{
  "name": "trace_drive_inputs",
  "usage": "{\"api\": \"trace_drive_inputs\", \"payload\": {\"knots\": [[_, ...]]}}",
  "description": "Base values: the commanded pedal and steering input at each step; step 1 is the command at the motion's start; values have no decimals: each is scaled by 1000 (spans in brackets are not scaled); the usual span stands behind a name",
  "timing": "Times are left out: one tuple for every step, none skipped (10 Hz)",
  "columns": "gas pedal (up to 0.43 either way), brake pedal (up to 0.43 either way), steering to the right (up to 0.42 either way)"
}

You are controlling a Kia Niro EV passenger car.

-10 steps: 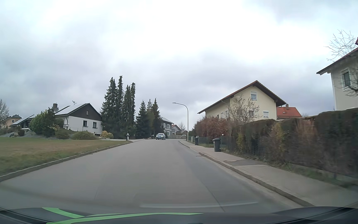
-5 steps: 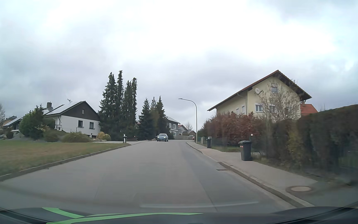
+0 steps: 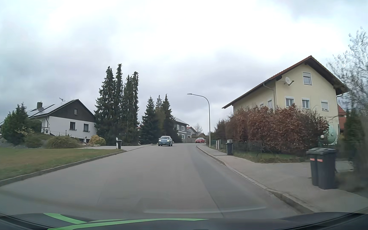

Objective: Follow the waypoints while adhering to traffic rules and regulations

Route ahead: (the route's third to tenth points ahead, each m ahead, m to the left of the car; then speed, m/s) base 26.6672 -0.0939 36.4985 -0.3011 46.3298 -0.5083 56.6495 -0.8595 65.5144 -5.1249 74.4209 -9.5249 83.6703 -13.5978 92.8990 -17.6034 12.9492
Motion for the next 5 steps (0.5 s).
{"api": "trace_drive_inputs", "payload": {"knots": [[228,0,-5],[228,0,-4],[228,0,-4],[228,0,-2],[228,0,1]]}}
